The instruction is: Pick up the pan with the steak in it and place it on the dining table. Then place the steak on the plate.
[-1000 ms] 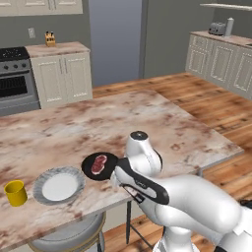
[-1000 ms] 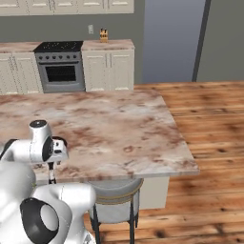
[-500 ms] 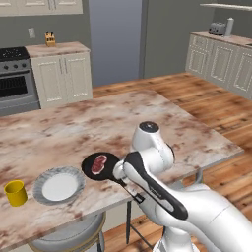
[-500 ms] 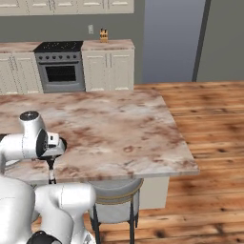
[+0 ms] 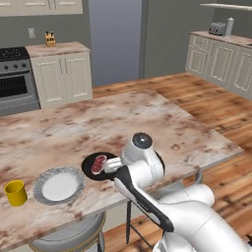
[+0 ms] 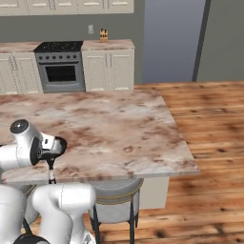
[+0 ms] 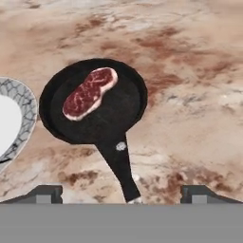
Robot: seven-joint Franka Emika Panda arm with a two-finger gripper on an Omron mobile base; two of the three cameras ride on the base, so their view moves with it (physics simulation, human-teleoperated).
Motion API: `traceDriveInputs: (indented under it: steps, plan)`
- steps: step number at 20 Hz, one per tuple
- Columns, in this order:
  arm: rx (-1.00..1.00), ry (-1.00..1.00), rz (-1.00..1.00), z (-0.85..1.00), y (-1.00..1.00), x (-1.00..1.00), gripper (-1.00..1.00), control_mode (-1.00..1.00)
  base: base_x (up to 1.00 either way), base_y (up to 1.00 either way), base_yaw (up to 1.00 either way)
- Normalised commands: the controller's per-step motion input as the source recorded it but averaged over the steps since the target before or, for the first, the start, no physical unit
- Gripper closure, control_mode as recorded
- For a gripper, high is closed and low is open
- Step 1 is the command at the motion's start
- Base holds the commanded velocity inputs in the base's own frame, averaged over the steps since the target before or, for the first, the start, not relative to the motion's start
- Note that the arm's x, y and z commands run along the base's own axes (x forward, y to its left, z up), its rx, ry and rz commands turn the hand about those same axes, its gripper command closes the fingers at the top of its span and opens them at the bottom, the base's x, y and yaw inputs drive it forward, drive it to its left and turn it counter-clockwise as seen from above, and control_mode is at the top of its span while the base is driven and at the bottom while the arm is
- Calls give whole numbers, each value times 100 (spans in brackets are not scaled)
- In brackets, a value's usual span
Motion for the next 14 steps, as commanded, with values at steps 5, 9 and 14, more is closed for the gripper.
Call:
traceDriveInputs:
  steps: [5, 9, 14]
  plan:
    - [1, -6, -20, 11, 46, 71, -100, -100, 0, 0, 0]
    - [2, 5, -12, 17, 32, 82, -100, -100, 0, 0, 0]
    - [5, 18, -2, 11, 16, 77, -100, -100, 0, 0, 0]
